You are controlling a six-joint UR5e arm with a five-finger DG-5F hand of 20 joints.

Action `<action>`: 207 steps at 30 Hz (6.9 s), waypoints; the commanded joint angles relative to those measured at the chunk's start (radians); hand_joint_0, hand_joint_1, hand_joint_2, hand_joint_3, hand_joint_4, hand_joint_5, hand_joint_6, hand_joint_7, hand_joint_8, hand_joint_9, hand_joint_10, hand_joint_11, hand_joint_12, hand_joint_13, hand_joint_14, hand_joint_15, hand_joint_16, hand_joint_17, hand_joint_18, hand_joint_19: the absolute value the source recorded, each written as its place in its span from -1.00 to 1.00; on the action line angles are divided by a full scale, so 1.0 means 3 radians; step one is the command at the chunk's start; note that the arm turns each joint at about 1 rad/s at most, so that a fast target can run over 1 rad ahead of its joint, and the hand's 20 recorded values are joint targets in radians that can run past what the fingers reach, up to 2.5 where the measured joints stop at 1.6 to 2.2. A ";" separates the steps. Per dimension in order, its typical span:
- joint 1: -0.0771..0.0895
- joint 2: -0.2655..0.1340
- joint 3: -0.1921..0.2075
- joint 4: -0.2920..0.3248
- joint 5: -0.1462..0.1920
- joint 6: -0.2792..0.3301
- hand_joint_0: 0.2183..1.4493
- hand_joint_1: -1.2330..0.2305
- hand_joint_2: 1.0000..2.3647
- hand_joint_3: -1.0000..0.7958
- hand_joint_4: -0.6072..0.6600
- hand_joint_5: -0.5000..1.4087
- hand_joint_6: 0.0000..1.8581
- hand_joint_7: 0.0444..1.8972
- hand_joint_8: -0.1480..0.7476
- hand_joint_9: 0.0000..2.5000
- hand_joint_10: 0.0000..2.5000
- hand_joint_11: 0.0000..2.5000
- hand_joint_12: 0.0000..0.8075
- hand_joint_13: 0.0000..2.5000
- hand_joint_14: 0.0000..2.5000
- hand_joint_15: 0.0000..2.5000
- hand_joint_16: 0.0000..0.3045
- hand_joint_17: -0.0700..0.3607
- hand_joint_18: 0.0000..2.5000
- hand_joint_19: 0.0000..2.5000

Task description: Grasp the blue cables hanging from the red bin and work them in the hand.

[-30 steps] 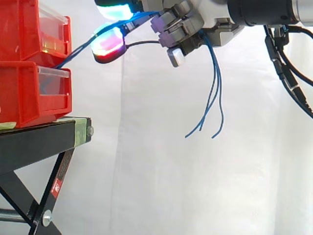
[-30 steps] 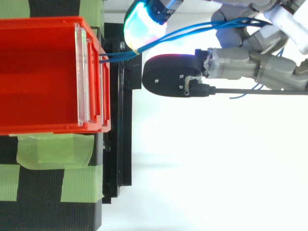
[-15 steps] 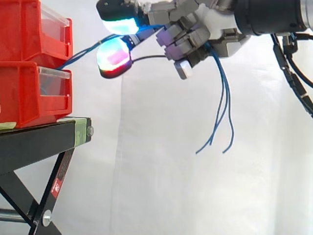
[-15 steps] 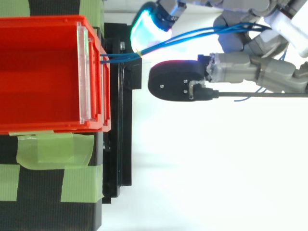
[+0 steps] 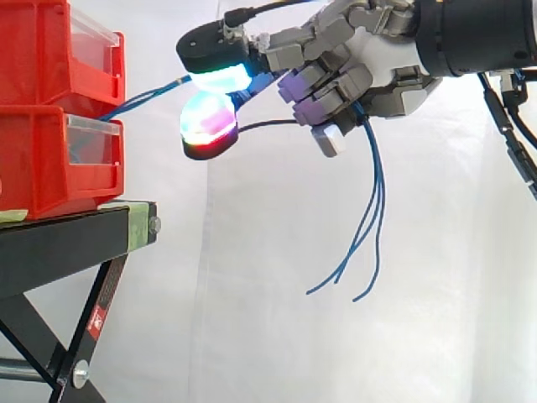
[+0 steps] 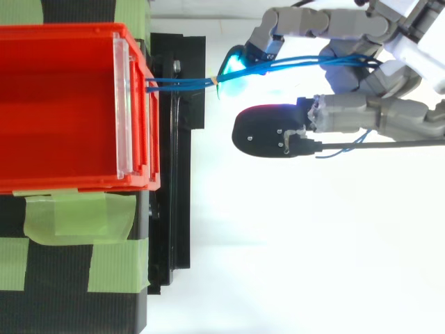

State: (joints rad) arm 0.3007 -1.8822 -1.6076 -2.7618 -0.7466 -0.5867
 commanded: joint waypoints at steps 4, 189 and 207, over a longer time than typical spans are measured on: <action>-0.0026 0.0000 0.0000 0.0079 0.0009 -0.0074 0.09 -0.16 -0.98 -0.66 0.64 0.01 -0.98 0.23 0.35 0.44 1.00 1.00 0.32 0.51 1.00 0.12 0.34 0.03 1.00 -0.39; -0.0169 0.0215 0.0389 -0.0192 -0.0226 -0.0652 0.33 -0.12 -0.97 -0.40 0.63 -0.12 -0.98 0.22 0.35 0.44 1.00 1.00 0.32 0.51 1.00 0.12 0.34 0.03 1.00 -0.39; -0.0143 0.0215 0.0384 -0.0801 -0.0226 -0.0407 0.25 -0.11 -0.97 -0.50 0.63 -0.14 -0.98 0.20 0.35 0.44 1.00 1.00 0.32 0.51 1.00 0.12 0.34 0.03 1.00 -0.39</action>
State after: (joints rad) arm 0.2573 -1.8179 -1.4919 -2.9725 -0.8113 -0.7167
